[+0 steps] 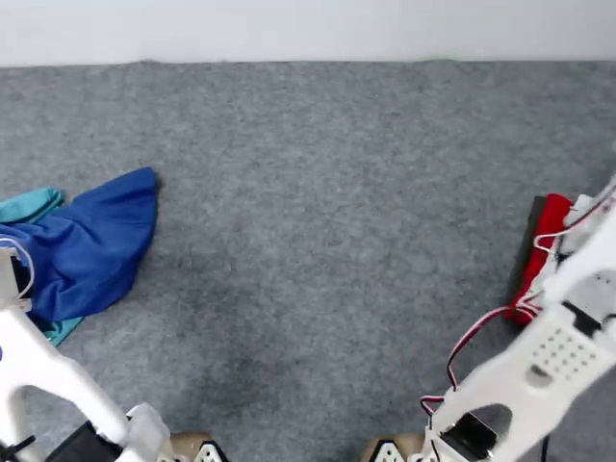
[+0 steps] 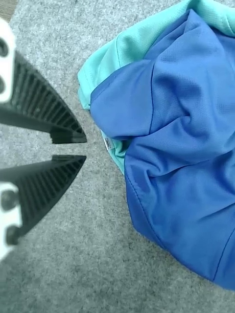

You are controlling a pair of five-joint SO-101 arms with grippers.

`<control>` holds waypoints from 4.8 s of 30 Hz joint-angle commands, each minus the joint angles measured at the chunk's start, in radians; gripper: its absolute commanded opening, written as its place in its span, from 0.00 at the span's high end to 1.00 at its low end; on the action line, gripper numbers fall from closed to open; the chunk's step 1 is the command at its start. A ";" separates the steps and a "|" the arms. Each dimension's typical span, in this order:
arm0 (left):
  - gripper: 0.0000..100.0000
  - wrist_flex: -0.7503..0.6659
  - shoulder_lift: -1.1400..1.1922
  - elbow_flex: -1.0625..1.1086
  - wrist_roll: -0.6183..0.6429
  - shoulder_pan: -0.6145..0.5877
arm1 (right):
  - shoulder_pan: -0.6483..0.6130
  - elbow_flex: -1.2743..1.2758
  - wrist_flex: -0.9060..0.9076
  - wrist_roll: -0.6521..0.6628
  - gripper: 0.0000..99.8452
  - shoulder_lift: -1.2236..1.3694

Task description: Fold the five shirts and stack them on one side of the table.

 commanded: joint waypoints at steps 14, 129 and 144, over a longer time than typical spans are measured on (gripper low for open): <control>0.95 -0.020 -0.028 -0.005 -0.008 0.006 | 0.073 -0.052 -0.048 -0.035 0.99 -0.243; 0.99 -0.239 0.465 -0.346 -0.186 0.437 | -0.136 0.760 0.041 0.110 0.99 -1.052; 0.99 -0.344 0.379 -0.478 0.181 1.096 | -0.136 0.761 0.041 0.110 0.99 -1.056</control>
